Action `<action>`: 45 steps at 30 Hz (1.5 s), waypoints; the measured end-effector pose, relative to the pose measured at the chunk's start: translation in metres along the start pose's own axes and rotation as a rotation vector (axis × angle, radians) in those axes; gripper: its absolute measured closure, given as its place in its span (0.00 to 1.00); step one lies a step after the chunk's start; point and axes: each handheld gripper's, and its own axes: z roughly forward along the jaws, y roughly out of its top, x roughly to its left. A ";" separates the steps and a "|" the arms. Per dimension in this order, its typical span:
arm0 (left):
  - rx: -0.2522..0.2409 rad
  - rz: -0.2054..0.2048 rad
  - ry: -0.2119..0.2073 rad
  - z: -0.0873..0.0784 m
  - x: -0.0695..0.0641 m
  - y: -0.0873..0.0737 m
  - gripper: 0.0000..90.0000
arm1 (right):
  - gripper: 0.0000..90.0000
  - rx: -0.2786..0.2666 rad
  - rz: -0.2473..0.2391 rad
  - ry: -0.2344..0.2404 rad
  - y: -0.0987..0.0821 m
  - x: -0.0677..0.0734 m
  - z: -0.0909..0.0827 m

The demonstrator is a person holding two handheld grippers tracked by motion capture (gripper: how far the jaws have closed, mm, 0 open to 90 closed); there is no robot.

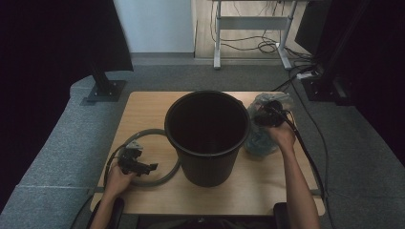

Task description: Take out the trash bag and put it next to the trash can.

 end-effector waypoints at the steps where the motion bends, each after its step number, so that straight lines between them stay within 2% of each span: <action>1: -0.001 -0.001 -0.004 0.000 0.000 0.000 0.00 | 0.54 -0.005 0.004 0.002 0.000 0.000 0.000; 3: -0.005 -0.004 -0.012 0.000 0.001 0.000 0.00 | 0.36 0.009 0.009 0.008 0.001 -0.001 -0.001; 6: -0.009 -0.006 -0.031 0.000 0.001 0.000 0.00 | 0.24 -0.003 -0.006 -0.044 0.001 -0.001 -0.010; 7: -0.009 -0.005 -0.034 0.000 0.000 0.000 0.00 | 0.21 -0.011 0.003 -0.041 0.001 -0.001 -0.014; 10: -0.012 -0.006 -0.043 0.000 -0.001 0.000 0.00 | 0.16 -0.031 0.012 -0.029 0.001 -0.002 -0.026; 12: -0.013 -0.006 -0.045 0.001 -0.001 0.001 0.00 | 0.16 -0.028 0.008 -0.017 0.000 -0.003 -0.032; 21: -0.012 -0.005 -0.054 0.001 -0.001 0.000 0.00 | 0.16 -0.023 -0.001 -0.020 -0.009 -0.001 -0.060; 24: -0.008 -0.004 -0.059 0.002 -0.001 0.000 0.00 | 0.21 -0.014 -0.003 -0.019 -0.013 0.001 -0.068; 27: -0.008 -0.003 -0.065 0.002 -0.001 0.000 0.00 | 0.47 -0.022 -0.032 -0.014 -0.014 0.003 -0.075; 29: -0.012 -0.004 -0.070 0.002 -0.002 0.001 0.00 | 0.59 -0.029 -0.035 -0.024 -0.011 0.002 -0.075; 31: -0.016 -0.003 -0.071 0.001 -0.002 0.001 0.00 | 0.64 -0.026 -0.029 -0.031 -0.006 0.000 -0.070; 35: -0.021 -0.009 -0.078 0.001 0.000 0.001 0.00 | 0.64 0.000 -0.024 -0.042 0.007 -0.004 -0.047; 37: -0.022 -0.010 -0.080 0.001 0.000 0.001 0.00 | 0.54 -0.003 -0.015 -0.030 0.015 -0.007 -0.034; 39: -0.021 -0.009 -0.082 0.000 0.000 0.000 0.00 | 0.34 -0.004 0.013 0.008 0.022 -0.010 -0.022; 41: -0.025 -0.009 -0.083 0.000 0.000 0.000 0.00 | 0.23 0.018 0.020 -0.008 0.028 -0.010 -0.017; 43: -0.027 -0.011 -0.086 0.000 0.001 0.000 0.00 | 0.17 0.002 0.016 -0.028 0.033 -0.009 -0.022; 45: -0.025 -0.014 -0.087 0.000 0.001 0.000 0.00 | 0.16 -0.011 0.001 -0.021 0.035 -0.007 -0.032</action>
